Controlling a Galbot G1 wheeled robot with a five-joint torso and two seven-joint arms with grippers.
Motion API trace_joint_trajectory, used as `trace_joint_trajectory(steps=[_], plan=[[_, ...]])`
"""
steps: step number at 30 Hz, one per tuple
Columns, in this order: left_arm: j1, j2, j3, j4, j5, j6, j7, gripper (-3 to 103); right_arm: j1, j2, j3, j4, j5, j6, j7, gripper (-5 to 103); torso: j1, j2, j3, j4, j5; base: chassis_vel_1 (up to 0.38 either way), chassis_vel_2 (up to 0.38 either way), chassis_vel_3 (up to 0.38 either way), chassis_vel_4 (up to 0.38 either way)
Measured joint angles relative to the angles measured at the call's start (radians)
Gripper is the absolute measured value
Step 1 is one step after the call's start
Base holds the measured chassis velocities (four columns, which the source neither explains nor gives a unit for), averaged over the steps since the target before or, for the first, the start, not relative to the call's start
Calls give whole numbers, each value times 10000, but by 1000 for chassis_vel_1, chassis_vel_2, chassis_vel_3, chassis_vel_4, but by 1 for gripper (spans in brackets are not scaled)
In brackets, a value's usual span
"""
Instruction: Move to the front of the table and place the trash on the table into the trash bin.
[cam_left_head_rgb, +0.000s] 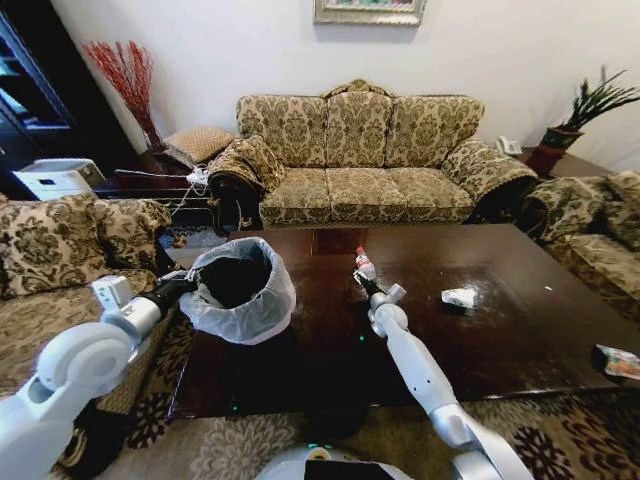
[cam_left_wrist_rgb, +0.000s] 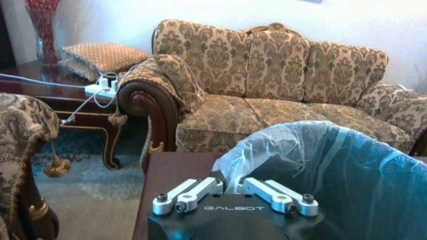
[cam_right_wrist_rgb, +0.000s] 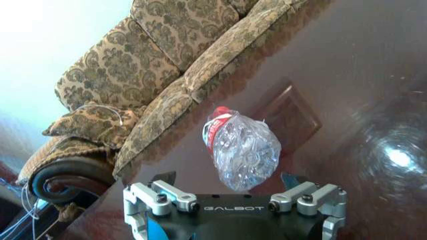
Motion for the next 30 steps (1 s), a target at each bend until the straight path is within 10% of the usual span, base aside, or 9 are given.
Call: trace_joint_trajectory(steps=[20, 30], plan=[[-24, -91, 51, 92, 11, -39, 35, 4, 149, -70, -8, -101, 121, 272, -226, 33, 3, 0, 0, -2, 1, 0, 0, 0, 0], [-13, -60, -3, 82, 16, -39, 36, 4, -312, -430, 61, 841, -856, 448, -506, 17, 4, -1, 1, -1, 5, 0, 0, 0, 0]])
